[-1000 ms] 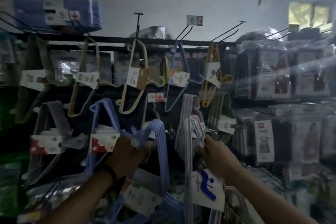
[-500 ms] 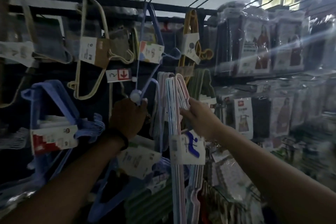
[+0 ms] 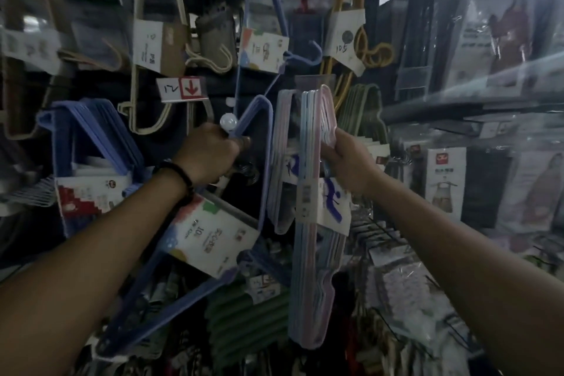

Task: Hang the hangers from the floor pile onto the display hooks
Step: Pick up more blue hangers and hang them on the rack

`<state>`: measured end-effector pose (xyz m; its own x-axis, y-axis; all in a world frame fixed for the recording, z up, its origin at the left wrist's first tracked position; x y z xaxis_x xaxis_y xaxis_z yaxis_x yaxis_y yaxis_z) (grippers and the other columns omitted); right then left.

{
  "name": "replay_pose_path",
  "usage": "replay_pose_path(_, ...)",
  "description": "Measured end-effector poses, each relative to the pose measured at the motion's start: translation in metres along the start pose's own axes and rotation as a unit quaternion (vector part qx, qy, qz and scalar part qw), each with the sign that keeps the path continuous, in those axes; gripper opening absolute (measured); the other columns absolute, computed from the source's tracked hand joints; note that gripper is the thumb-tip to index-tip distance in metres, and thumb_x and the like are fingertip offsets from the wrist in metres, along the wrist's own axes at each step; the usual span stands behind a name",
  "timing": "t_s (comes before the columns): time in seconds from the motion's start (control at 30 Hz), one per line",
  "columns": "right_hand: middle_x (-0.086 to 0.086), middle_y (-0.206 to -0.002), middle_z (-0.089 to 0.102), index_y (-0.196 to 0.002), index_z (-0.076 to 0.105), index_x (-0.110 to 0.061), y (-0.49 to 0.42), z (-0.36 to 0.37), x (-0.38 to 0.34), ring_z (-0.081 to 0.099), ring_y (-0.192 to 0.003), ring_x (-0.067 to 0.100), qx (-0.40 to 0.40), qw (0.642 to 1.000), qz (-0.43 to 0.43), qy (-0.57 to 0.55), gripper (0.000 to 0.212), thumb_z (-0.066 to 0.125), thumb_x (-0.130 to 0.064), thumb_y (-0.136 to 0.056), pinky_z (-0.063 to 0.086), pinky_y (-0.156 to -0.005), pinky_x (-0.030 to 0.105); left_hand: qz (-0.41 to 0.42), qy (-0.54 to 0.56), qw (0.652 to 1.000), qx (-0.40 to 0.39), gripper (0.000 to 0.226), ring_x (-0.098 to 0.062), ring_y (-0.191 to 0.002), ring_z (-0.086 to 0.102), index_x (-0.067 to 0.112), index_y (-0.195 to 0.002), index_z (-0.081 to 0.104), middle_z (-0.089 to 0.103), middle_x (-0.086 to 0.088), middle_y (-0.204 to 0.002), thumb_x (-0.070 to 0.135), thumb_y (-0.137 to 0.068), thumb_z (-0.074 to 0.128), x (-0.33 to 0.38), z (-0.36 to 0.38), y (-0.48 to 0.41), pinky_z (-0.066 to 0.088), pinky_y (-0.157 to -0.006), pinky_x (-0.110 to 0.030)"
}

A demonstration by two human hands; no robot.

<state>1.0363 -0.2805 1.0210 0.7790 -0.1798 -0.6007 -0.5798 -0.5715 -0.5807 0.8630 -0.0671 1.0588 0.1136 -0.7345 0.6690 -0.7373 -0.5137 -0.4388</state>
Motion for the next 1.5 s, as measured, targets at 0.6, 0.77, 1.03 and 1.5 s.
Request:
replay_pose_path(0.6,-0.004,-0.08,0.064,-0.116,0.045,-0.027,0.006,-0.001,0.009,0.064,-0.057,0.01,0.009,0.97,0.004,0.243,0.026,0.045,-0.05,-0.104,0.058,-0.051,0.031,0.138,0.07,0.987,-0.048,0.032,-0.014,-0.051,0.055,0.035,-0.072,0.065,0.061,0.006,-0.058,0.017,-0.099,0.069,-0.018,0.005,-0.018,0.047,-0.057,-0.036)
replay_pose_path(0.77,0.0,-0.082,0.06,-0.117,0.038,-0.024,-0.006,0.021,0.02,0.062,-0.066,0.018,-0.029,0.949,0.046,0.311,0.029,0.044,-0.05,-0.106,0.059,-0.06,0.04,0.234,-0.005,0.965,-0.118,0.019,-0.012,-0.085,0.073,0.053,-0.094,0.067,0.076,0.015,-0.09,0.035,-0.091,0.067,0.002,0.019,-0.02,0.062,-0.082,-0.047)
replay_pose_path(1.03,0.002,-0.086,0.064,-0.119,0.035,-0.02,-0.042,0.016,0.0,0.063,-0.068,0.023,0.0,0.934,-0.006,0.358,0.028,0.056,-0.021,-0.1,0.06,-0.065,0.047,0.284,-0.023,0.947,-0.151,0.04,-0.014,-0.113,0.065,0.018,-0.132,0.061,0.067,0.002,-0.125,0.0,-0.096,0.064,0.023,0.043,-0.027,0.054,-0.098,-0.034)
replay_pose_path(1.5,0.007,-0.092,0.068,-0.107,0.036,-0.02,-0.06,0.01,0.012,0.058,-0.063,0.024,0.106,0.936,0.016,0.335,0.027,0.061,-0.013,-0.098,0.045,-0.052,0.035,0.264,-0.053,0.953,-0.137,0.045,-0.013,-0.119,0.062,0.021,-0.14,0.055,0.062,0.005,-0.134,0.005,-0.099,0.063,0.038,0.056,-0.047,0.052,-0.103,-0.029)
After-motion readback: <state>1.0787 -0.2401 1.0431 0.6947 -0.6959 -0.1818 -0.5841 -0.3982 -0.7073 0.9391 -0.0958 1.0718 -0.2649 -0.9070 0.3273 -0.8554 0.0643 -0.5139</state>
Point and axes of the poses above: each hand's wrist, its own y-axis away from the middle knuckle, its own z-axis out of the palm, x = y × z, the point moved 4 cm from there along -y, towards the middle knuckle
